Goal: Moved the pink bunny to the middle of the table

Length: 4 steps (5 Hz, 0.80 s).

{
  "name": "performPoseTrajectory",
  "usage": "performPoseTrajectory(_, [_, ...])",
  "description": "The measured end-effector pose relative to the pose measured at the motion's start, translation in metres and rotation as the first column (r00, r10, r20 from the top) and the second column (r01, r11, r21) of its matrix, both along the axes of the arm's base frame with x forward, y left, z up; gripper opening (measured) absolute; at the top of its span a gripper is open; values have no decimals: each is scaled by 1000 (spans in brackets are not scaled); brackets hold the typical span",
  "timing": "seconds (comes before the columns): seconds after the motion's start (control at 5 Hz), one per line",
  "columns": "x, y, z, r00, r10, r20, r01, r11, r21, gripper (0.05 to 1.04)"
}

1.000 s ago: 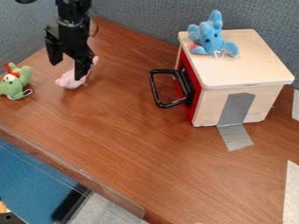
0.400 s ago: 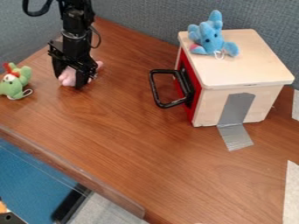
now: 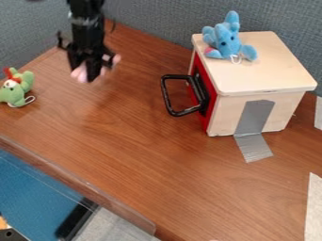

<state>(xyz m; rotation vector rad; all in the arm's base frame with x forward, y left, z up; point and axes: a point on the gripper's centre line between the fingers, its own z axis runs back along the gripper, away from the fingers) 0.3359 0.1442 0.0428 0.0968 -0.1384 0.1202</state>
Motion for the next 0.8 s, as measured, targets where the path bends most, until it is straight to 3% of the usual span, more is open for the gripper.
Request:
performPoseTrajectory(0.2, [-13,-49,15,997,-71,8,71,997,-31,303])
performPoseTrajectory(0.4, [-34,-87,15,984,-177,-30,176,984,-7,286])
performPoseTrajectory(0.8, [-71,-94,-4,957,-258,-133,261,965,7,286])
